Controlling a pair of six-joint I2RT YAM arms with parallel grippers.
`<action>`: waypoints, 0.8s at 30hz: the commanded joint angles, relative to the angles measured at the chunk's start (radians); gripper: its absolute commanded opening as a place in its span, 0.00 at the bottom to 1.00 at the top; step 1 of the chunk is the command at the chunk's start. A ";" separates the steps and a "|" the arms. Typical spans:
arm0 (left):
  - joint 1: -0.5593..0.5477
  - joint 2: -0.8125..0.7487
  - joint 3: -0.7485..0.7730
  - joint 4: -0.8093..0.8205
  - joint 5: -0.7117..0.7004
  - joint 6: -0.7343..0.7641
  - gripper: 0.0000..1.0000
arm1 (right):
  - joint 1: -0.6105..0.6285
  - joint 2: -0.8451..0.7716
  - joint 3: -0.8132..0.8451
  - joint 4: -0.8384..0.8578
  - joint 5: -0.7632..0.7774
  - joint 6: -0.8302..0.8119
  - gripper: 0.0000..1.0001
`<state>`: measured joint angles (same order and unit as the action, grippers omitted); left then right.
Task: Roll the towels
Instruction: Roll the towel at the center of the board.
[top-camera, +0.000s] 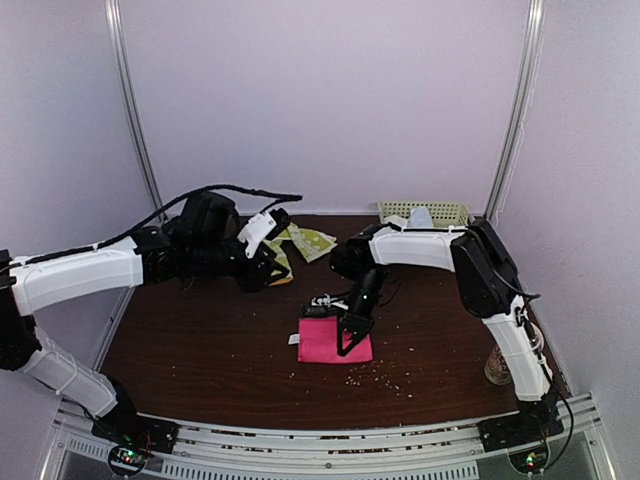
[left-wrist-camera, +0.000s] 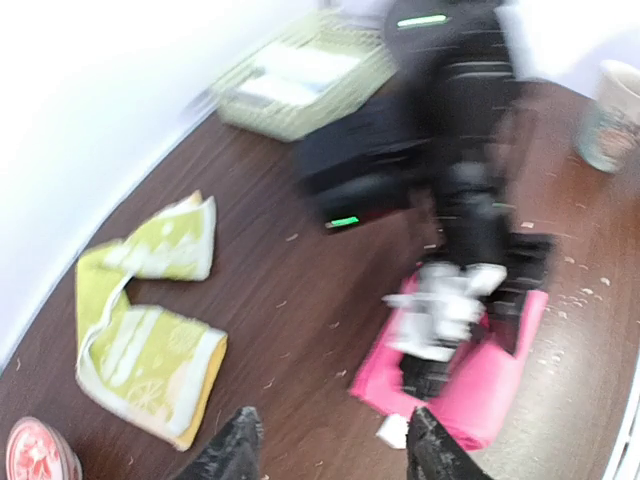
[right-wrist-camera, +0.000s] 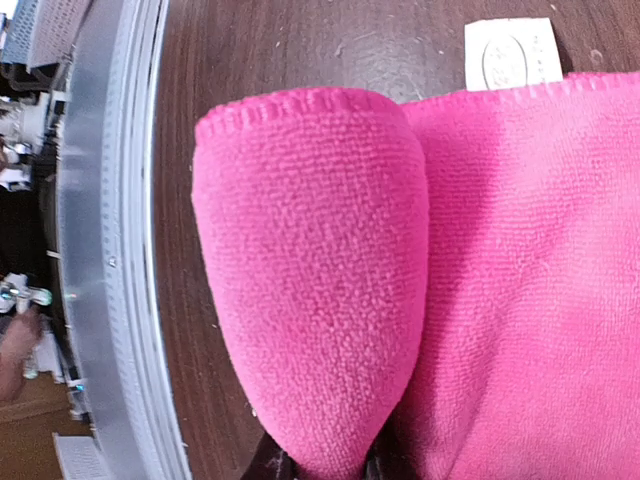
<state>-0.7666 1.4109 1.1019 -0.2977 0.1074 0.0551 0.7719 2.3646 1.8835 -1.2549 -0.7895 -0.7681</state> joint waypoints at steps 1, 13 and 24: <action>-0.143 -0.063 -0.140 0.208 0.015 0.168 0.53 | -0.030 0.238 0.100 -0.103 0.071 0.076 0.12; -0.316 0.262 -0.042 0.088 -0.068 0.316 0.54 | -0.033 0.281 0.132 -0.103 0.092 0.103 0.12; -0.333 0.449 0.009 0.097 -0.142 0.376 0.52 | -0.032 0.267 0.129 -0.101 0.089 0.095 0.12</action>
<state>-1.0840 1.8202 1.0859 -0.2279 0.0006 0.3958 0.7238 2.5256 2.0686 -1.4612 -0.9253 -0.6769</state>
